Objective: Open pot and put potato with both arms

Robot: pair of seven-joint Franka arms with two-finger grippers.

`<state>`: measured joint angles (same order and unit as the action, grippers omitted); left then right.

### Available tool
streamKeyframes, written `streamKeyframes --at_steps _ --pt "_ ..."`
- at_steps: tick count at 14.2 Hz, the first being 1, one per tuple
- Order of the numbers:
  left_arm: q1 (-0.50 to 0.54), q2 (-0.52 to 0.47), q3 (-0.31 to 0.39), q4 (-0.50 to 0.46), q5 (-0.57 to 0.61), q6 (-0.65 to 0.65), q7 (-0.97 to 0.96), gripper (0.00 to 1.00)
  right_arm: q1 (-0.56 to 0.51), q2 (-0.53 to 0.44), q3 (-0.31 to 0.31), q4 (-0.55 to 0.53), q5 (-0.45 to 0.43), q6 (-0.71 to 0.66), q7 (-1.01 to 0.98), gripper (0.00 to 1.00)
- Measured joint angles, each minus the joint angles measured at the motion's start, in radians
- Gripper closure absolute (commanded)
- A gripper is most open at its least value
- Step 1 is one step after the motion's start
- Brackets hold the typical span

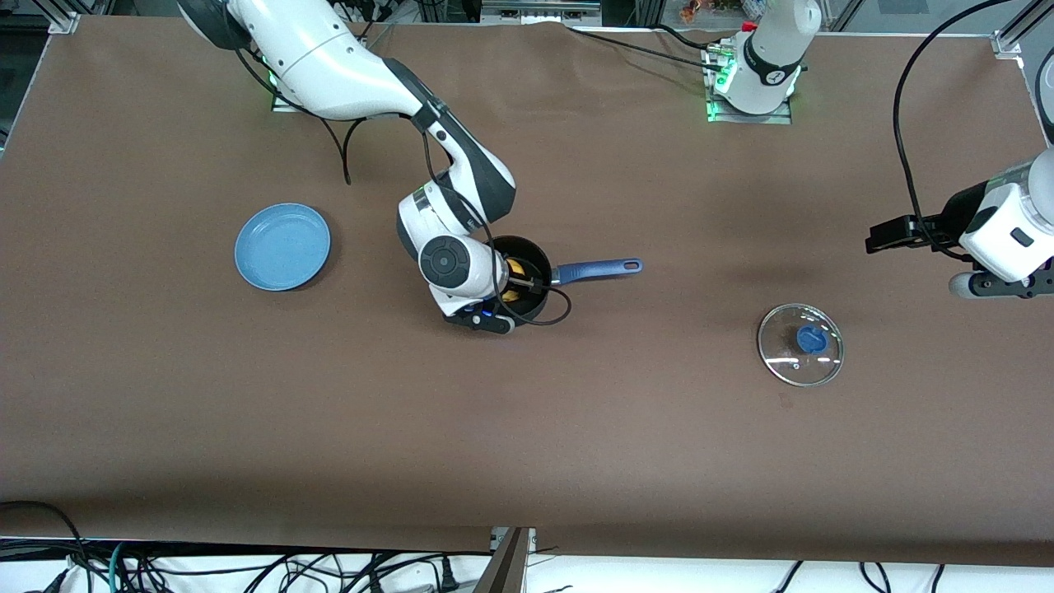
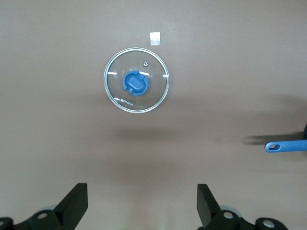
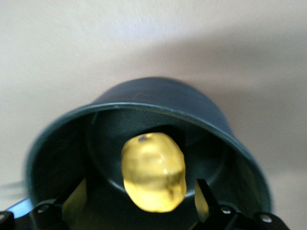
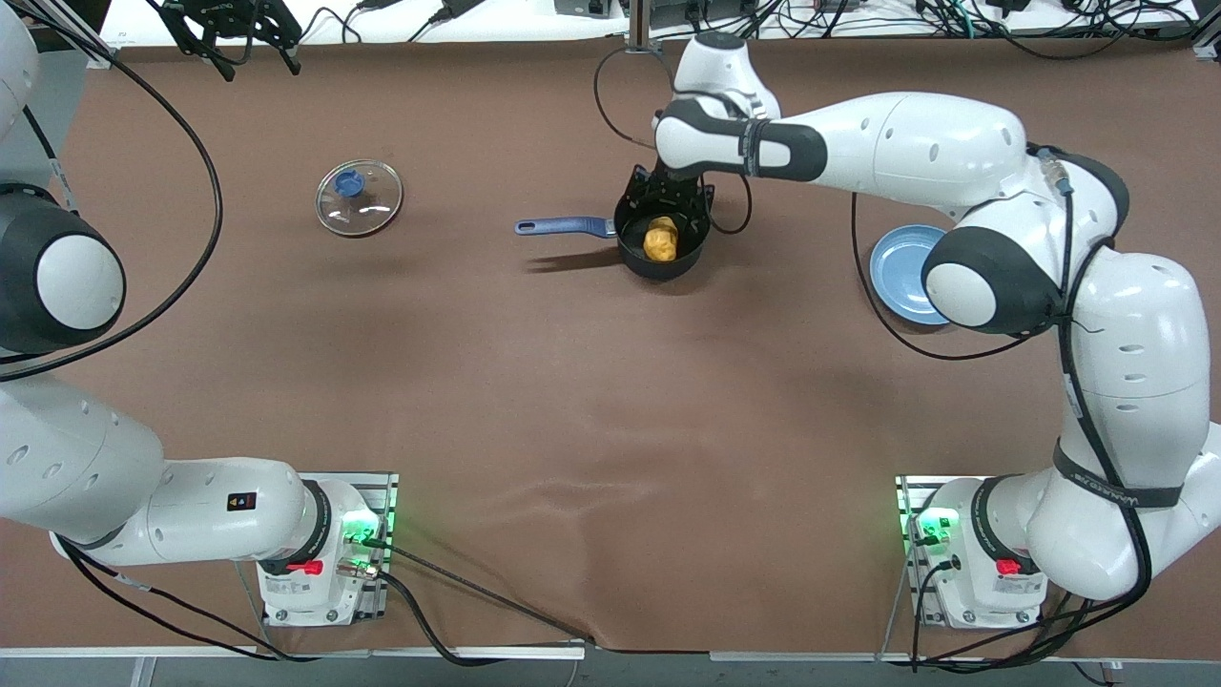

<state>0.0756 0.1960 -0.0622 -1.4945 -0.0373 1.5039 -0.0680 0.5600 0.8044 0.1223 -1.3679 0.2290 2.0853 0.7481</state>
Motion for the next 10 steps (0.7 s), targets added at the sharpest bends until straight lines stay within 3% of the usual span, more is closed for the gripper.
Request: streamKeyframes --at_steps 4,6,8,10 --pt "0.001 0.0 0.004 0.003 0.0 -0.011 0.0 0.0 -0.002 -0.167 -0.119 0.017 -0.025 -0.165 -0.004 0.0" --pt "0.001 0.0 0.005 0.004 0.0 -0.012 0.0 0.0 -0.006 -0.256 -0.175 0.017 -0.108 -0.262 -0.025 0.0" --pt "0.001 0.001 0.006 0.005 0.0 -0.012 0.0 0.0 -0.006 -0.33 -0.237 0.016 -0.17 -0.36 -0.085 0.0" --pt "0.001 0.001 0.006 0.006 0.0 -0.013 0.0 0.0 -0.007 -0.396 -0.325 0.015 -0.178 -0.427 -0.214 0.0"
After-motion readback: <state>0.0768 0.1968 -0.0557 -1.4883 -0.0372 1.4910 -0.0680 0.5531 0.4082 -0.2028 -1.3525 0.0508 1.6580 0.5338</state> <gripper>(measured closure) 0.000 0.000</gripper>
